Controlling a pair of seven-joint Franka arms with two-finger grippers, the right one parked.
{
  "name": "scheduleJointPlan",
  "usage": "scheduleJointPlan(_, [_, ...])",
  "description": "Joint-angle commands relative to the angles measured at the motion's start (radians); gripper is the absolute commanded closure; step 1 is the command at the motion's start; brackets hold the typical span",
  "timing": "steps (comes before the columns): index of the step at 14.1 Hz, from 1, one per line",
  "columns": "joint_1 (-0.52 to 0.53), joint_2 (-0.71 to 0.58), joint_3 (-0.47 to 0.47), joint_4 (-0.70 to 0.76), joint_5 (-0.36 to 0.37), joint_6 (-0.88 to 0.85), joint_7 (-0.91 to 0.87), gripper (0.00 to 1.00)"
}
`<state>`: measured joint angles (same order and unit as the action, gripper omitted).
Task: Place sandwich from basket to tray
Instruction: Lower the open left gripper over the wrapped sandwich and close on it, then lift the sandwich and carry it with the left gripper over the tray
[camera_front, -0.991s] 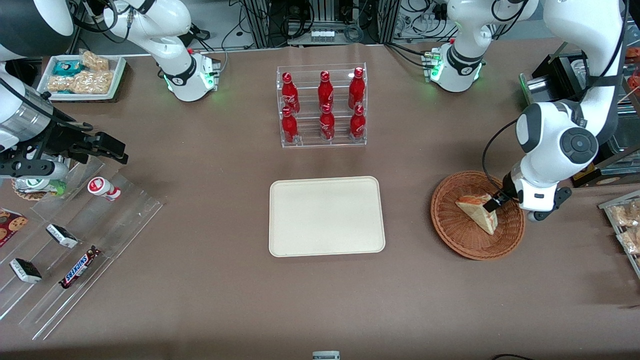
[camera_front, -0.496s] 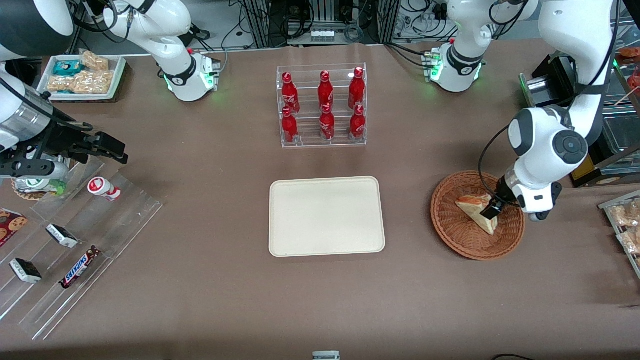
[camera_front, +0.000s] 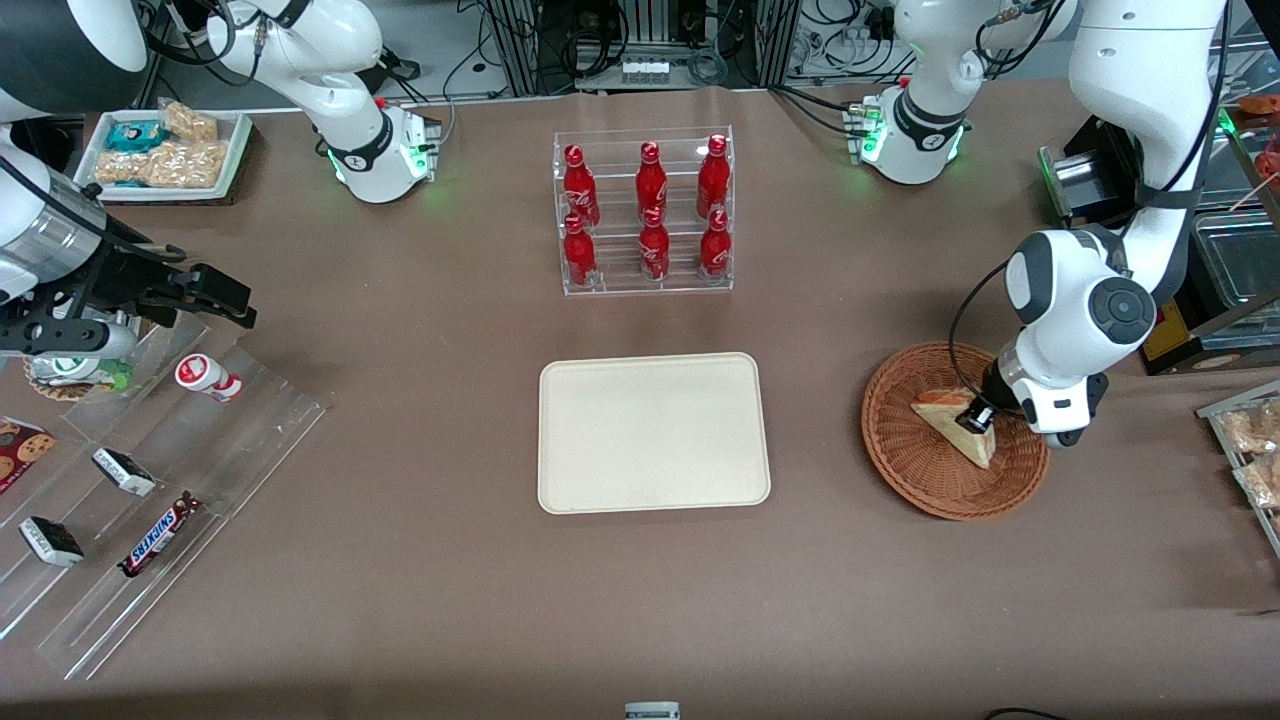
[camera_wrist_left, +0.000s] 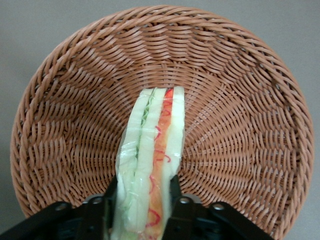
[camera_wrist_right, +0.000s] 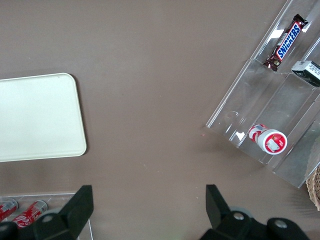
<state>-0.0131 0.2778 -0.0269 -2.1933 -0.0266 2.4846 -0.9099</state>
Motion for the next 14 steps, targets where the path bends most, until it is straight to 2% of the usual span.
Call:
scheduleJointPlan(1, [-0.011,-0.002,-0.011,0.052,-0.016,-0.071,-0.003,0.91])
scheduleJointPlan(4, [-0.072,0.003,-0.027,0.237,-0.016,-0.391,-0.009,0.91])
scheduleJointPlan(5, [-0.111,0.012,-0.025,0.282,-0.016,-0.442,-0.009,0.91])
scheduleJointPlan(10, [-0.299,0.087,-0.025,0.386,-0.006,-0.38,0.011,0.89])
scheduleJointPlan(11, [-0.341,0.122,-0.025,0.424,0.008,-0.363,0.019,0.89])
scheduleJointPlan(12, [-0.384,0.165,-0.025,0.469,0.054,-0.343,0.051,0.88])
scheduleJointPlan(14, [-0.457,0.248,-0.025,0.547,0.068,-0.336,0.031,0.87])
